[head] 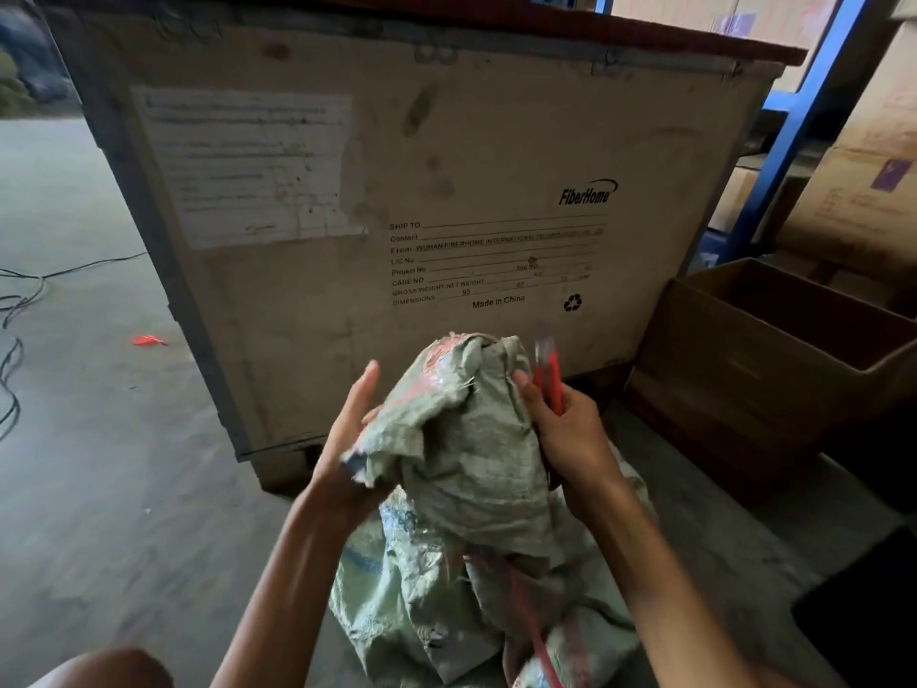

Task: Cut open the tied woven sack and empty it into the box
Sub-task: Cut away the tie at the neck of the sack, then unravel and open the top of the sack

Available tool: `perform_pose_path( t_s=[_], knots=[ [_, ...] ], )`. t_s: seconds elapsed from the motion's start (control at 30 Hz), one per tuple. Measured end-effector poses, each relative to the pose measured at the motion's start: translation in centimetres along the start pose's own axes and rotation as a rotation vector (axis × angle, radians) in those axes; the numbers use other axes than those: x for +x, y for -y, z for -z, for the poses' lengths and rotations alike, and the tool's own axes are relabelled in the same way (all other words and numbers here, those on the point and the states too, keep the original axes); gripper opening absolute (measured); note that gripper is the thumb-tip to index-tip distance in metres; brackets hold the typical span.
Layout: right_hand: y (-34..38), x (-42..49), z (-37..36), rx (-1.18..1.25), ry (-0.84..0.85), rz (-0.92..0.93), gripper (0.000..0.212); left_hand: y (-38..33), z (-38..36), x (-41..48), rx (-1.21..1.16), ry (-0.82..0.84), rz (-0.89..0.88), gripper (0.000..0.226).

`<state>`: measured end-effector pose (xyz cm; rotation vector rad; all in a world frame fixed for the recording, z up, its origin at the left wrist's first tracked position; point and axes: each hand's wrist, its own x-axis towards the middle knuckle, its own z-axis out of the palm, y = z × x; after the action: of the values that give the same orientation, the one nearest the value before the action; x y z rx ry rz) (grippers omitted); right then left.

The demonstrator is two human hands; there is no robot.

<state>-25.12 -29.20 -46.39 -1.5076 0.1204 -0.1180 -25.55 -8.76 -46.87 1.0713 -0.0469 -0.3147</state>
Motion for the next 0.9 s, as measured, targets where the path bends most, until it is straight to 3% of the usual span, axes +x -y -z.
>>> perform_pose_path(
  t_s=[0.07, 0.1, 0.13, 0.17, 0.2, 0.27, 0.37, 0.47, 0.57, 0.7, 0.8, 0.9],
  knots=[
    [0.0, 0.3, 0.0, 0.096, -0.011, -0.07, 0.025, 0.8, 0.2, 0.4, -0.16, 0.017, -0.046, 0.011],
    [-0.1, 0.4, -0.1, 0.126, -0.002, -0.087, 0.024, 0.9, -0.4, 0.3, -0.253, 0.125, -0.024, 0.01],
    [-0.2, 0.5, -0.3, 0.122, -0.009, -0.086, 0.023, 1.1, -0.7, 0.1, -0.152, 0.197, -0.034, 0.006],
    [-0.4, 0.6, -0.6, 0.069, -0.038, -0.059, 0.025, 1.9, -0.3, 0.5, -0.08, 0.204, 0.003, 0.021],
    [-0.8, 0.7, -1.0, -0.006, -0.078, -0.015, 0.028, 2.5, -0.2, 0.7, -0.007, 0.098, 0.079, 0.034],
    [-1.4, 0.7, -2.1, -0.128, -0.14, 0.057, 0.035, 3.6, 0.8, 1.5, 0.061, -0.228, -0.009, 0.025],
    [-2.4, 0.9, -2.8, -0.215, -0.166, 0.093, 0.038, 4.4, 0.4, 2.6, 0.129, -0.21, -0.09, 0.019],
    [-3.4, 1.2, -1.9, -0.309, -0.227, 0.089, 0.037, 4.2, 0.1, 3.8, 0.086, -0.291, -0.098, 0.013],
    [-4.5, 0.5, 0.3, -0.448, -0.354, 0.056, 0.024, 4.5, 0.5, 5.8, 0.144, -0.466, -0.111, 0.045],
    [-7.0, -2.3, 3.6, -0.575, -0.485, 0.02, 0.035, 5.8, -0.8, 7.2, 0.492, -0.691, -0.035, 0.072],
    [-10.9, -5.2, 5.8, -0.459, -0.635, -0.093, 0.046, 7.8, -2.0, 7.3, 0.641, -0.715, -0.044, 0.067],
    [-14.2, -7.7, 9.5, -0.037, -0.869, -0.211, 0.024, 11.0, -1.3, 6.7, 0.807, -0.691, -0.092, 0.059]
  ],
)
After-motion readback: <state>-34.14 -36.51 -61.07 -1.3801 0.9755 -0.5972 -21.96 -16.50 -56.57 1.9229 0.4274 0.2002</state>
